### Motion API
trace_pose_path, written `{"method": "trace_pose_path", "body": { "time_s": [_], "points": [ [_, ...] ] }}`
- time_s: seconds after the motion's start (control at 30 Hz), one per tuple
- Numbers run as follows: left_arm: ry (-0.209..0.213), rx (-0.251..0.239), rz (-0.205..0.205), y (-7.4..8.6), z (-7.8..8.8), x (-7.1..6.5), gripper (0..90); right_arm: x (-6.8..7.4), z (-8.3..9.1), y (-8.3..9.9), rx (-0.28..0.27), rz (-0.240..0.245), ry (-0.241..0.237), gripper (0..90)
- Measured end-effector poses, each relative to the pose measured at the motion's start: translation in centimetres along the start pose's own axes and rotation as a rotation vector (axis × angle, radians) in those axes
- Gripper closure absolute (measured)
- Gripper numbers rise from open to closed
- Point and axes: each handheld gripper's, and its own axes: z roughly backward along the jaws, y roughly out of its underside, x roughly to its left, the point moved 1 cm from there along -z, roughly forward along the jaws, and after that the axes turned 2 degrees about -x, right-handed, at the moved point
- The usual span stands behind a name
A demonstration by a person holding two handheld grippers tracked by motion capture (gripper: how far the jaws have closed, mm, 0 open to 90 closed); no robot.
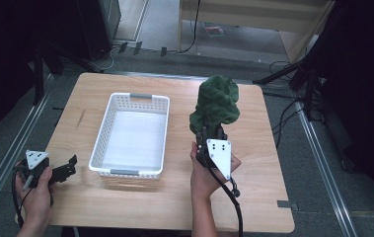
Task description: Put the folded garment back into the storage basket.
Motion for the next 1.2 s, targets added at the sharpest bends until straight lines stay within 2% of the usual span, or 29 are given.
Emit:
{"method": "trace_pose_path", "body": {
  "time_s": [0.3,1.2],
  "points": [
    [0.002,0.001,0.005,0.0,0.0,0.0,0.8,2.7,-0.4,-0.2,-0.002,0.005,-0.049,70.0],
    [0.0,-0.002,0.007,0.0,-0.1,0.1,0.8,10.1,-1.2,-0.2,0.0,-0.037,-0.187,69.0]
  ]
}}
